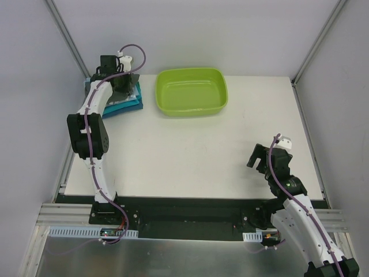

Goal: Fold and stack the t-shirts
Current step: Smooth out wrinkles on the folded tshirt

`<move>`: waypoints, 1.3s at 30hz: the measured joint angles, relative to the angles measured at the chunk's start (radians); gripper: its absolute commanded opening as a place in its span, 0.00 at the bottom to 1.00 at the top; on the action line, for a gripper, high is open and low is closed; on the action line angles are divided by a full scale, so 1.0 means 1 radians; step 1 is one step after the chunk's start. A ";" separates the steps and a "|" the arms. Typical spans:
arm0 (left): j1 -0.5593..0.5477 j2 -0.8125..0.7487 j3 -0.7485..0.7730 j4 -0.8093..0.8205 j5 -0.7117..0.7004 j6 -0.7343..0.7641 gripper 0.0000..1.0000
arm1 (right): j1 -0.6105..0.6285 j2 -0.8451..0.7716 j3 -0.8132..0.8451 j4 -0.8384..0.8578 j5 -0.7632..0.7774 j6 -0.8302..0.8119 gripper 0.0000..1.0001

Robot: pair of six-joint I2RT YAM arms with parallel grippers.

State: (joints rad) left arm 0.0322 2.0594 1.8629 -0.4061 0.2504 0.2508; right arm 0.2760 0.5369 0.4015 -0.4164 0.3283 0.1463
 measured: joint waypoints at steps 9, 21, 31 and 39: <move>-0.012 0.013 -0.017 0.002 -0.013 0.029 0.62 | 0.000 0.000 0.000 0.000 0.000 0.001 1.00; -0.065 -0.029 -0.065 -0.002 -0.051 -0.030 0.95 | 0.000 0.016 0.000 0.000 0.002 0.002 0.99; -0.064 -0.108 0.008 0.019 0.047 -0.191 0.99 | 0.000 0.011 0.000 0.000 0.005 0.002 0.99; -0.231 -0.464 -0.507 0.236 -0.112 -0.417 0.99 | 0.000 -0.025 0.000 0.000 0.011 0.004 0.99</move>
State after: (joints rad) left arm -0.1989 1.5955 1.3556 -0.1703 0.1383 -0.1661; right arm 0.2764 0.5117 0.4011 -0.4168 0.3389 0.1505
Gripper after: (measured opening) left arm 0.990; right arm 0.993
